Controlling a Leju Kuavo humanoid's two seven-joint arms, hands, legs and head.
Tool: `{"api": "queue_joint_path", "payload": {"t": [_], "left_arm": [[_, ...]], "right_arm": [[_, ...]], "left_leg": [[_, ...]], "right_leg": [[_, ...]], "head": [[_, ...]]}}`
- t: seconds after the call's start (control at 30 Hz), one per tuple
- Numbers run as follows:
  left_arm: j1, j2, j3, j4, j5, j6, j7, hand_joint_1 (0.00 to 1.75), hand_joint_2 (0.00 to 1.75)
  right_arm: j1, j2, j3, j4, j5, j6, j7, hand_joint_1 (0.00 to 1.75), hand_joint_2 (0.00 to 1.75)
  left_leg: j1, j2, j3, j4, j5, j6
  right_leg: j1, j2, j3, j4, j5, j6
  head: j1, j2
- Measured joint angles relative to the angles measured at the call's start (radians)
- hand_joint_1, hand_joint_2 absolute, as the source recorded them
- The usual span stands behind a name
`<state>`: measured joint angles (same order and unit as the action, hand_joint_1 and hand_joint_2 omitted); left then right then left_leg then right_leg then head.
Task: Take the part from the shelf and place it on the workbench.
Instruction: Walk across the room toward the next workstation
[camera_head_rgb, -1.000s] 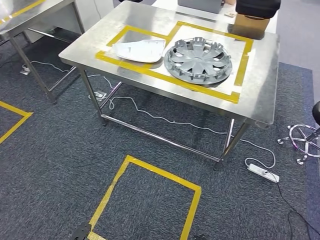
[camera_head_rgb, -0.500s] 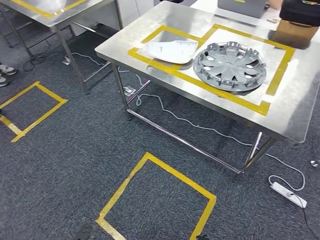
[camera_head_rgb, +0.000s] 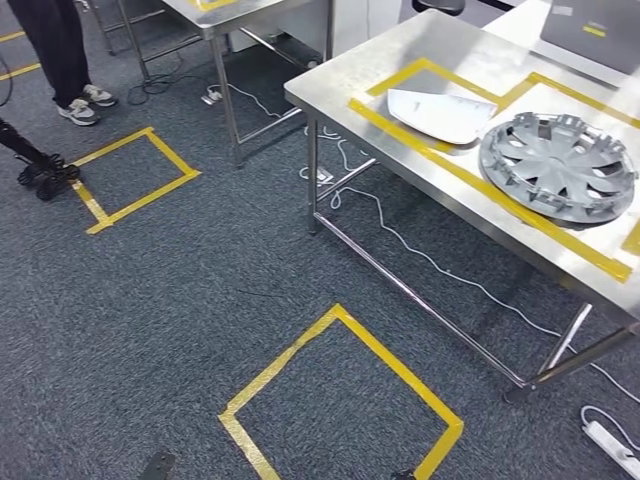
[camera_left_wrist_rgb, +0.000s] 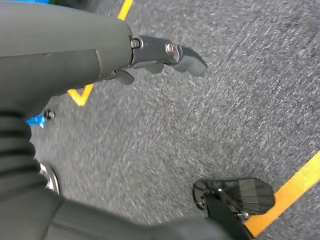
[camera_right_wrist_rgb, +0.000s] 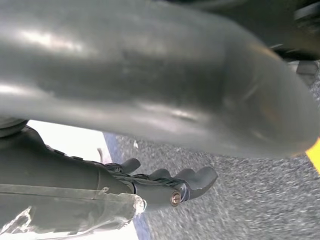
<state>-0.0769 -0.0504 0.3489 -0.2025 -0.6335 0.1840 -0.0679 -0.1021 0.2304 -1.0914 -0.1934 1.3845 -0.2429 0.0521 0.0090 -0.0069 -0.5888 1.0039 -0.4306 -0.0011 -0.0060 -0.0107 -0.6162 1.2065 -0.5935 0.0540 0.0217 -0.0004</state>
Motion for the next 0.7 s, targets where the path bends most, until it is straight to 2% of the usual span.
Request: {"api": "queue_joint_path", "payload": {"t": [0.03,0.07,0.1,0.13,0.17,0.2,0.23,0.27,0.3,0.33,0.37,0.4,0.43,0.5,0.53,0.57,0.6,0.63,0.67,0.7], "left_arm": [[0.0,-0.002,0.005,0.0,0.003,0.001,0.006,0.0,0.0],[0.001,-0.003,0.01,0.0,0.005,0.006,0.012,0.0,0.0],[0.003,-0.004,0.014,0.0,0.006,0.012,0.019,0.0,0.0],[0.005,-0.005,0.017,0.0,0.006,0.019,0.023,0.0,0.0],[0.006,-0.006,0.018,0.0,0.006,0.023,0.025,0.0,0.0],[0.006,-0.007,0.02,0.0,0.006,0.025,0.026,0.0,0.0],[0.005,-0.008,0.022,0.0,0.006,0.027,0.026,0.0,0.0],[0.005,-0.009,0.025,0.0,0.006,0.028,0.026,0.0,0.0],[0.006,-0.009,0.028,0.0,0.006,0.029,0.026,0.0,0.44],[0.008,-0.009,0.031,0.0,0.006,0.029,0.026,0.0,0.87],[0.011,-0.009,0.033,0.0,0.007,0.029,0.027,0.0,1.31],[0.013,-0.01,0.035,0.0,0.007,0.03,0.03,0.0,1.31],[0.013,-0.011,0.036,0.0,0.009,0.03,0.033,0.0,0.87],[0.008,-0.016,0.037,0.0,0.013,0.031,0.042,0.0,0.0],[0.006,-0.019,0.038,0.0,0.016,0.031,0.046,0.0,0.0],[0.006,-0.023,0.04,0.0,0.02,0.031,0.05,0.0,0.0],[0.007,-0.028,0.043,0.0,0.025,0.032,0.054,0.0,0.0],[0.009,-0.032,0.049,0.0,0.031,0.032,0.057,0.0,0.0],[0.009,-0.036,0.054,0.0,0.035,0.032,0.059,0.0,0.0],[0.008,-0.041,0.059,0.0,0.038,0.032,0.06,0.0,0.0]], "right_arm": [[0.002,-0.002,0.0,0.0,0.001,0.0,0.0,0.0,0.0],[0.002,-0.003,0.0,0.0,0.002,0.0,-0.001,0.0,0.0],[0.002,-0.005,0.0,0.0,0.002,0.0,-0.002,0.0,0.0],[0.002,-0.006,0.0,0.0,0.002,0.0,-0.002,0.0,0.0],[0.001,-0.008,0.0,0.0,0.002,0.0,-0.002,0.0,0.0],[0.0,-0.009,0.0,0.0,0.002,0.0,-0.002,0.0,0.0],[0.0,-0.01,0.0,0.0,0.002,-0.001,-0.003,0.0,0.0],[-0.001,-0.01,0.001,0.0,0.002,-0.001,-0.003,0.0,0.0],[-0.002,-0.01,0.001,0.0,0.002,-0.001,-0.003,0.0,0.0],[-0.003,-0.01,0.001,0.0,0.002,-0.001,-0.003,0.0,0.0],[-0.003,-0.01,0.001,0.0,0.002,-0.001,-0.003,0.0,0.0],[-0.003,-0.011,0.001,0.0,0.003,-0.001,-0.003,0.0,0.0],[-0.003,-0.011,0.001,0.0,0.003,-0.002,-0.003,0.0,0.0],[-0.001,-0.012,0.001,0.0,0.005,-0.005,-0.002,0.0,0.0],[0.0,-0.014,0.001,0.0,0.007,-0.006,-0.001,0.0,0.0],[0.0,-0.016,0.001,0.0,0.011,-0.006,0.001,0.0,0.0],[0.0,-0.018,0.003,0.0,0.016,-0.007,0.003,0.0,0.0],[-0.001,-0.019,0.005,0.0,0.021,-0.008,0.005,0.0,0.0],[-0.002,-0.021,0.007,0.0,0.025,-0.008,0.006,0.0,0.0],[-0.003,-0.023,0.008,0.0,0.027,-0.01,0.004,0.0,0.0]], "left_leg": [[-0.002,-0.015,0.0,0.0,0.0,0.002],[-0.003,-0.03,0.0,0.0,0.001,0.003],[-0.004,-0.045,0.0,0.0,0.001,0.003],[-0.004,-0.06,0.001,0.0,0.001,0.002],[-0.003,-0.075,0.002,0.0,0.001,0.001],[-0.004,-0.089,0.002,0.001,0.002,-0.001],[-0.004,-0.103,0.001,0.002,0.003,-0.006],[-0.003,-0.114,-0.003,0.002,0.005,-0.011],[-0.001,-0.125,-0.006,0.0,0.009,-0.018],[0.002,-0.135,-0.01,-0.003,0.013,-0.026],[0.005,-0.135,-0.012,-0.004,0.014,-0.032],[0.004,-0.117,-0.018,0.004,0.007,-0.036],[0.002,-0.09,-0.031,0.03,-0.012,-0.039],[-0.002,-0.03,-0.084,0.141,-0.076,-0.044],[-0.001,-0.017,-0.114,0.205,-0.103,-0.047],[0.0,-0.011,-0.134,0.248,-0.116,-0.049],[0.001,-0.008,-0.138,0.26,-0.11,-0.05],[0.002,-0.002,-0.123,0.234,-0.087,-0.051],[0.003,0.012,-0.092,0.18,-0.056,-0.052],[0.002,0.042,-0.054,0.115,-0.029,-0.054]], "right_leg": [[0.001,0.006,-0.032,0.063,-0.023,-0.002],[0.002,0.009,-0.053,0.099,-0.028,-0.004],[0.003,0.011,-0.059,0.098,-0.013,-0.007],[0.003,0.016,-0.045,0.059,0.018,-0.011],[0.002,0.029,-0.016,-0.007,0.058,-0.014],[0.0,0.055,0.014,-0.076,0.088,-0.016],[-0.003,0.076,0.038,-0.13,0.108,-0.017],[-0.003,0.092,0.051,-0.16,0.115,-0.017],[-0.002,0.096,0.055,-0.17,0.114,-0.019],[0.0,0.085,0.056,-0.172,0.118,-0.023],[0.001,0.073,0.058,-0.176,0.122,-0.03],[0.001,0.061,0.06,-0.181,0.126,-0.037],[0.0,0.047,0.061,-0.186,0.13,-0.043],[0.002,0.017,0.062,-0.19,0.131,-0.049],[0.003,0.0,0.061,-0.19,0.13,-0.05],[0.004,-0.016,0.061,-0.19,0.129,-0.051],[0.004,-0.031,0.061,-0.19,0.129,-0.051],[0.003,-0.045,0.062,-0.19,0.127,-0.05],[0.003,-0.057,0.064,-0.19,0.126,-0.048],[0.005,-0.069,0.066,-0.189,0.123,-0.043]], "head": [[0.0,0.0],[0.001,0.0],[0.001,0.0],[0.001,0.0],[0.001,0.0],[0.001,0.0],[0.0,0.0],[0.0,0.0],[0.0,0.0],[0.0,0.0],[0.0,0.0],[-0.002,0.0],[-0.005,0.0],[-0.009,0.0],[-0.01,0.0],[-0.01,0.0],[-0.01,0.0],[-0.01,0.0],[-0.01,0.0],[-0.011,0.0]]}}
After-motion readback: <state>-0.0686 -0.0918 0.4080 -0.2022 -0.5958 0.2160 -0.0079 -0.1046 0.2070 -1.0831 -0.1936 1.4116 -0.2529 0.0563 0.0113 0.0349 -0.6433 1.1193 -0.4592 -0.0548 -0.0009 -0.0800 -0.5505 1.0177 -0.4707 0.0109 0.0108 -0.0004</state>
